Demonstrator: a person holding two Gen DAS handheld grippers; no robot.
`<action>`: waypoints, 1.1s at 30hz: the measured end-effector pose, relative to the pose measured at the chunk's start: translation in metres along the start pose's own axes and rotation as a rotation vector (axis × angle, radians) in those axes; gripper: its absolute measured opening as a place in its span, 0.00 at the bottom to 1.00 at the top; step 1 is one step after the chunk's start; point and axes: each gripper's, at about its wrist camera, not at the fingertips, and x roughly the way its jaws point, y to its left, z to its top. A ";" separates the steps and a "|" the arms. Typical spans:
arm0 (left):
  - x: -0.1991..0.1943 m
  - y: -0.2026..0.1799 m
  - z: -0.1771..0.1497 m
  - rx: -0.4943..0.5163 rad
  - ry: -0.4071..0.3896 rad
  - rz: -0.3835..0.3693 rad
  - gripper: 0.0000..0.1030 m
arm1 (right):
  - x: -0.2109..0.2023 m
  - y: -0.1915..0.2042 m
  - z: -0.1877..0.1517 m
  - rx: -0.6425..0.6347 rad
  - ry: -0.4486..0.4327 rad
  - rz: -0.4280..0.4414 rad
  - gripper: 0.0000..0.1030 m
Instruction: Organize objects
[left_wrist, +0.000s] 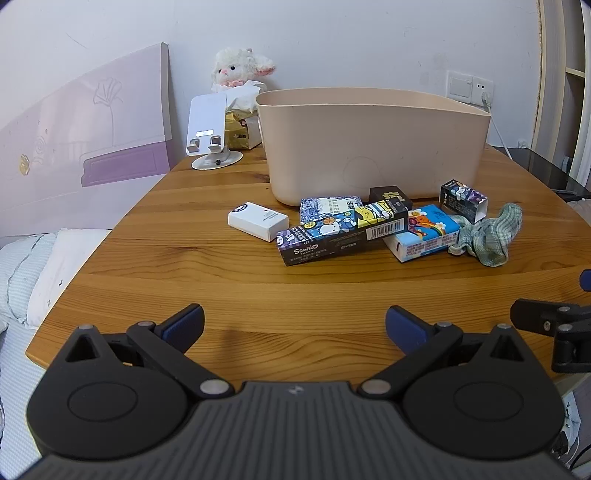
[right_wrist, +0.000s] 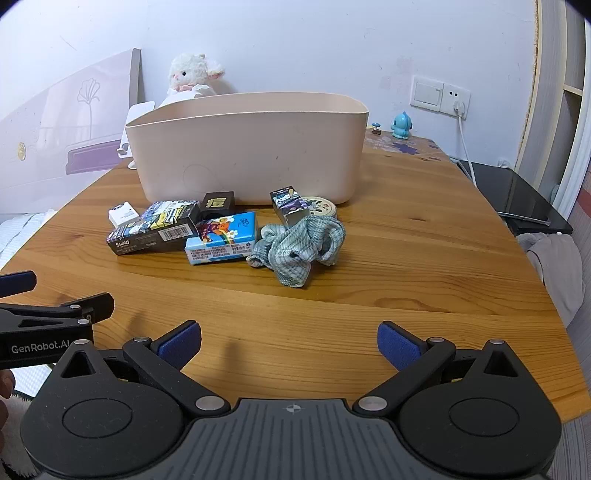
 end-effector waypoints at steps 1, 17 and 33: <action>0.000 0.000 0.001 0.000 0.001 0.000 1.00 | 0.000 0.000 0.000 0.001 0.002 0.002 1.00; -0.002 -0.001 0.006 -0.003 -0.002 0.001 1.00 | -0.003 -0.005 0.002 0.017 -0.003 0.001 1.00; -0.003 0.000 0.005 -0.005 -0.006 -0.002 1.00 | -0.003 -0.006 0.004 0.018 -0.002 0.003 1.00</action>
